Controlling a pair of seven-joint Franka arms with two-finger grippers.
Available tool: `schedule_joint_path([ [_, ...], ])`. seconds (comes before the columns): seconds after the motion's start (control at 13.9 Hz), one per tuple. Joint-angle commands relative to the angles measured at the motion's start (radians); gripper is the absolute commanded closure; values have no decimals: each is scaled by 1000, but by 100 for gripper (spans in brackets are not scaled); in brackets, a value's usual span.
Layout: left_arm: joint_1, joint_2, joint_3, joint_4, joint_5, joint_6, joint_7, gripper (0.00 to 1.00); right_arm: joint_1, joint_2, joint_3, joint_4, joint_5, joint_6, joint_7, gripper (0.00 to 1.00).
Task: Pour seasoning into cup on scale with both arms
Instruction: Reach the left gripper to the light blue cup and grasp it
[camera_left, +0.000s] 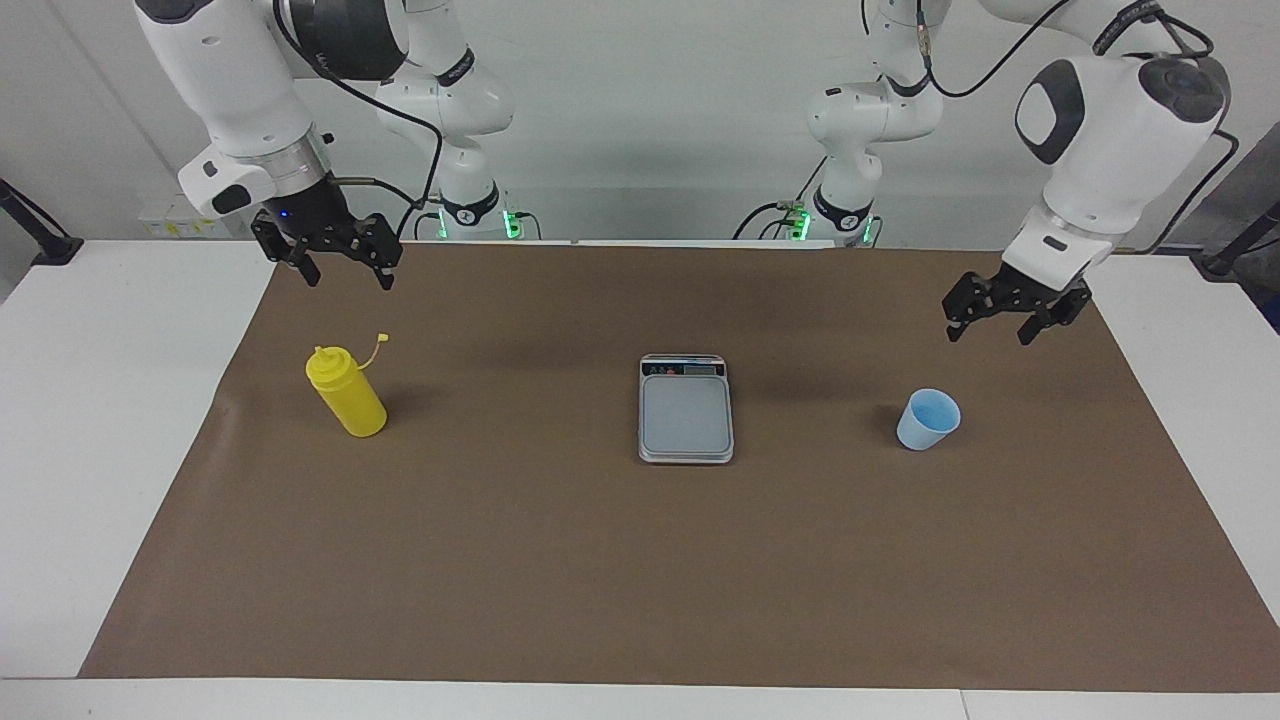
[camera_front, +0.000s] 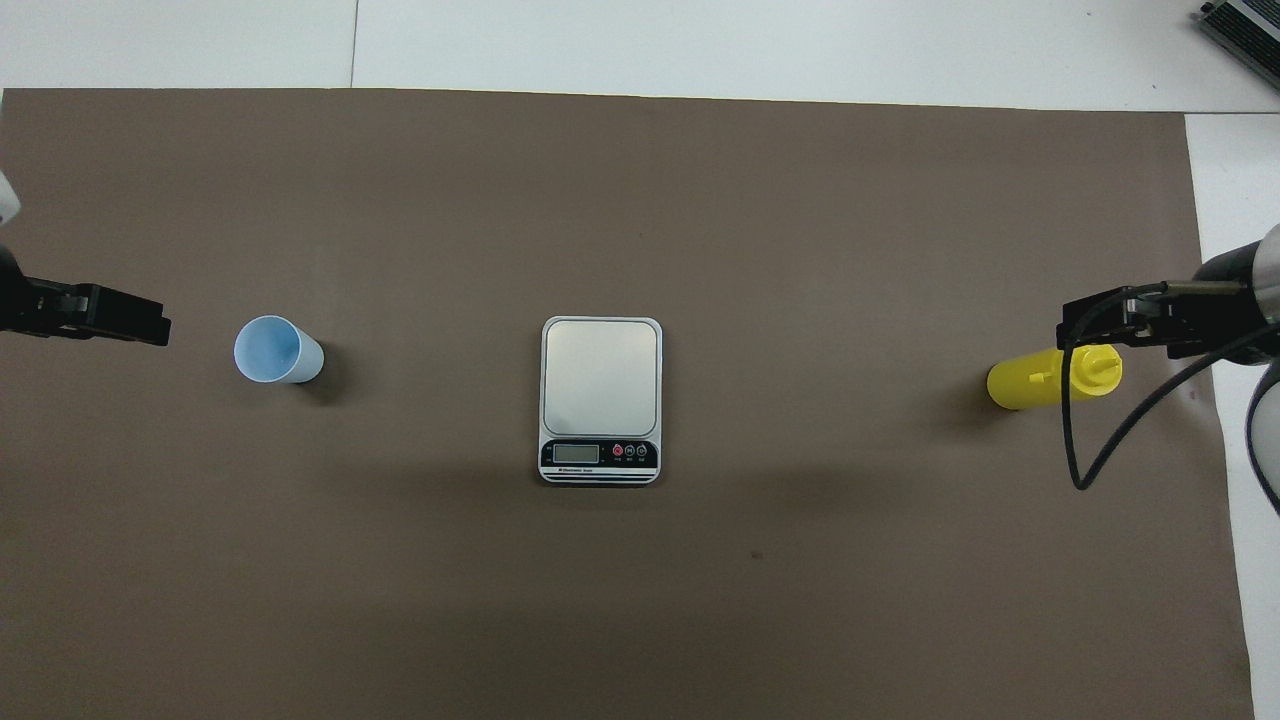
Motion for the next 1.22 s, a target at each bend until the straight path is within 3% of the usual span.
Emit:
schedule_joint_path([
  [0.0,28,-8,-3,-147,-12,170,-20,0,-13,-10,5,-11,1,-5,-26,0],
  [0.43,95,-11,-3,-378,-15,430,-28,0,-13,-10,5,-11,1,-5,-26,0],
  [1.15,80,98,-4,-418,-24,559,-91,0,-13,-10,5,-11,1,-5,-26,0],
])
